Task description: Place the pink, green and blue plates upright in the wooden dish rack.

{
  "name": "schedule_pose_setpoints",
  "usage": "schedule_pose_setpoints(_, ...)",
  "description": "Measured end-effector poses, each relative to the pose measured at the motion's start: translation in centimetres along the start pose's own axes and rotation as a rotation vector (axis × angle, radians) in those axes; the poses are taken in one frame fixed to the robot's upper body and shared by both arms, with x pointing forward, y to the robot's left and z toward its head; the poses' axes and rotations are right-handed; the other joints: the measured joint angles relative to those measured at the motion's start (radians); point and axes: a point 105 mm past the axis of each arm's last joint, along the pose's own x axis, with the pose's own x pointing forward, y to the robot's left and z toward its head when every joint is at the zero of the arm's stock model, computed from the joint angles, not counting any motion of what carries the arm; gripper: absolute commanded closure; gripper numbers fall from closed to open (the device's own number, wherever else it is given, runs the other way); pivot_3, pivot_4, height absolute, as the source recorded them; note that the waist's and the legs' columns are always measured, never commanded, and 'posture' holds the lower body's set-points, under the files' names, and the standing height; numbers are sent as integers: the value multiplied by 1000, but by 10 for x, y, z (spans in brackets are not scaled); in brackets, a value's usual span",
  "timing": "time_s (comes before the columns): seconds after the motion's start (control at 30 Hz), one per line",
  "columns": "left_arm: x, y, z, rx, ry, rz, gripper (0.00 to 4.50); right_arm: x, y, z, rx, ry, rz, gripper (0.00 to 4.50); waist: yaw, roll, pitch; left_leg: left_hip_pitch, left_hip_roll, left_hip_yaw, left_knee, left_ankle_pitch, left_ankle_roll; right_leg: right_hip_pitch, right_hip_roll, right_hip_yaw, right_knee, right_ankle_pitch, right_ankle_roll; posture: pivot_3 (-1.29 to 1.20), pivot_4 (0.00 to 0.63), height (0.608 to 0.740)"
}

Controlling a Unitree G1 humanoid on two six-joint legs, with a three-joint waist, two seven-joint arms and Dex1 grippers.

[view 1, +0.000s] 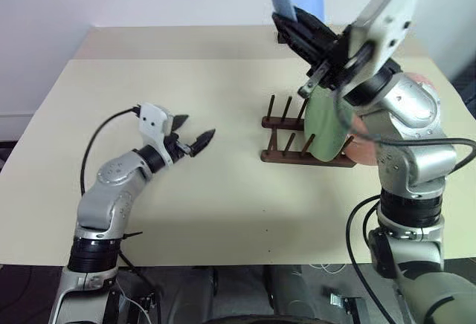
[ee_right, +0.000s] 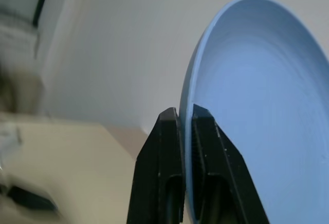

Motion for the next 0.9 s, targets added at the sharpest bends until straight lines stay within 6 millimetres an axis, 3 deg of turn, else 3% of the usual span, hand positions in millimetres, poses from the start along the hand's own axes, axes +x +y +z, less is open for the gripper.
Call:
schedule_pose_setpoints(0.17, 1, -7, 0, -2, 0, -46, 51, -12, -2, -12, 302, 16, -105, 4500, -1, 1, 0, 0, 0, 0, 0, 0, 0, 0, 0, 0, 0, 0, 0, 0, 150, 740)
schedule_pose_setpoints(0.33, 5, -18, -6, 0, 19, -110, 51, -19, 5, -13, 485, 2, -157, 4500, -1, 1, 0, 0, 0, 1, 0, 0, 0, 0, 0, 0, 0, 0, 0, 0, 150, 740)
schedule_pose_setpoints(0.9, -1, -31, -12, 45, 46, -189, 51, -38, 20, -41, 701, 99, -197, 4500, -2, 1, 0, 0, 0, 1, 0, 0, 0, 0, 0, 0, 0, 0, 0, 0, 150, 740)
